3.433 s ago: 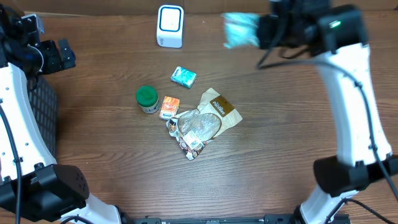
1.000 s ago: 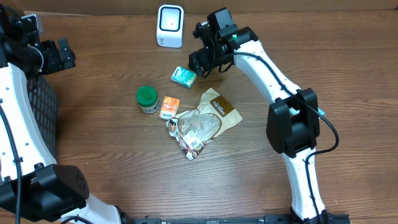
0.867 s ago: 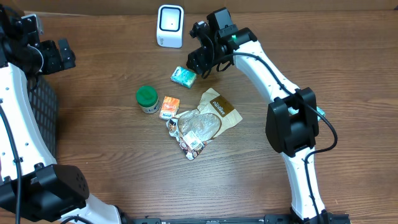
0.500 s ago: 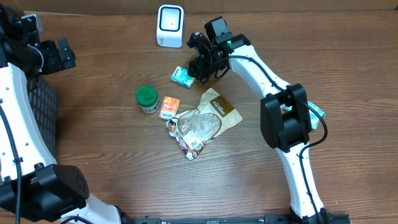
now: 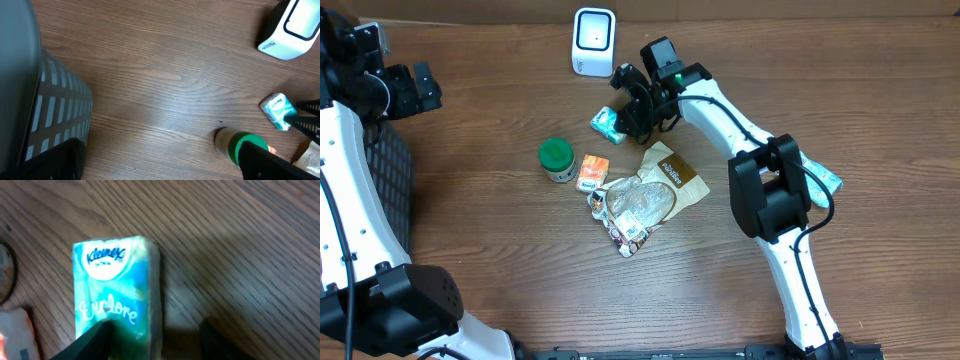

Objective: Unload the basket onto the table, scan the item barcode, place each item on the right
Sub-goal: 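Reach the right gripper to the teal tissue packet and grasp it, then lift the tissue packet with the right gripper toward the scanner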

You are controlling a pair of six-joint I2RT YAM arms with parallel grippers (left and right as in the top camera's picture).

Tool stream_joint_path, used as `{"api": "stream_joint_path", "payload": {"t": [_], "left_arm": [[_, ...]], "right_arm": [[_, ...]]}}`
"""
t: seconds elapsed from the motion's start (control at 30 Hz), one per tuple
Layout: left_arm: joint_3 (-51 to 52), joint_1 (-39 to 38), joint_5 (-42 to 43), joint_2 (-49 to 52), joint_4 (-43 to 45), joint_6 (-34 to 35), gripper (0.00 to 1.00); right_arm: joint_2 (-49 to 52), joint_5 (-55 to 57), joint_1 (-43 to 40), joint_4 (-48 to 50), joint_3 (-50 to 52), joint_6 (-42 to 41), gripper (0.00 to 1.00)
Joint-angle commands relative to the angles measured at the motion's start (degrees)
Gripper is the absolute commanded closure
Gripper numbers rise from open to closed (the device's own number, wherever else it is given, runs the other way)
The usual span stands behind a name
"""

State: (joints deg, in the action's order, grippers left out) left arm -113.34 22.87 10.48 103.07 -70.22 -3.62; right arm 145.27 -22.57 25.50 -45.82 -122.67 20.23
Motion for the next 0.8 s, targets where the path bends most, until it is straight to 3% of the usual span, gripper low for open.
{"api": "stream_joint_path", "payload": {"t": [0.0, 0.13, 0.17, 0.27, 0.4, 0.53, 0.77], "left_arm": [[-0.3, -0.4, 0.0, 0.5, 0.2, -1.6, 0.01], [-0.3, -0.4, 0.0, 0.5, 0.2, -1.6, 0.0], [-0.3, -0.4, 0.0, 0.5, 0.2, -1.6, 0.01], [-0.3, -0.4, 0.0, 0.5, 0.2, -1.6, 0.01], [-0.3, -0.4, 0.0, 0.5, 0.2, -1.6, 0.01], [-0.3, -0.4, 0.0, 0.5, 0.2, -1.6, 0.0], [-0.3, -0.4, 0.0, 0.5, 0.2, -1.6, 0.0]], "right_arm": [[1.6, 0.0, 0.6, 0.1, -1.4, 1.0, 0.62], [1.4, -0.9, 0.6, -1.0, -1.5, 0.8, 0.77], [1.1, -0.9, 0.6, -1.2, -1.6, 0.8, 0.89], [-0.8, -0.9, 0.1, -1.6, -1.6, -2.1, 0.96], [-5.6, -1.6, -1.3, -2.7, -1.6, -10.8, 0.96], [-10.1, -7.5, -3.4, -4.5, -1.6, -13.6, 0.96], [-16.2, -32.2, -8.7, -10.7, -1.6, -24.3, 0.96]]}}
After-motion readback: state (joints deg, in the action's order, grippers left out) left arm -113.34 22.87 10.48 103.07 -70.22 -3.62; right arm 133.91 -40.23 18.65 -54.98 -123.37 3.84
